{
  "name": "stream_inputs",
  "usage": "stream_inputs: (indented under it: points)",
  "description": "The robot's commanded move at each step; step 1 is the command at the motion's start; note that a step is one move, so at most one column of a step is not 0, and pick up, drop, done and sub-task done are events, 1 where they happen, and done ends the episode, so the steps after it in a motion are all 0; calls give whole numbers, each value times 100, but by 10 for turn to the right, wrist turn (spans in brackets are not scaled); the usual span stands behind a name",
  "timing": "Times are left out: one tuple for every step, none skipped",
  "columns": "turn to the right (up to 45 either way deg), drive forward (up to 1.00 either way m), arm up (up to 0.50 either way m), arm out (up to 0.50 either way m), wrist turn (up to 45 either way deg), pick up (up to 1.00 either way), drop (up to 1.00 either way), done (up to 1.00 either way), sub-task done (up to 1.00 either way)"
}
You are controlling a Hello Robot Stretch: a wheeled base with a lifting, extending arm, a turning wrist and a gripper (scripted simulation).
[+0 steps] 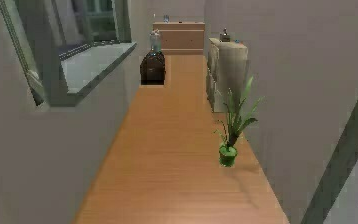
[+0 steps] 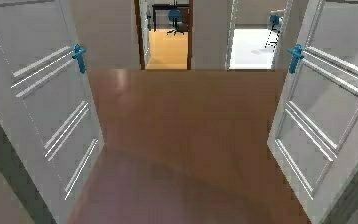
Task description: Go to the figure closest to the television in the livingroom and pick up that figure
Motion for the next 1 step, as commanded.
stream_inputs:
  points:
    - [120, 0, 0, 0, 0, 0, 0, 0, 0]
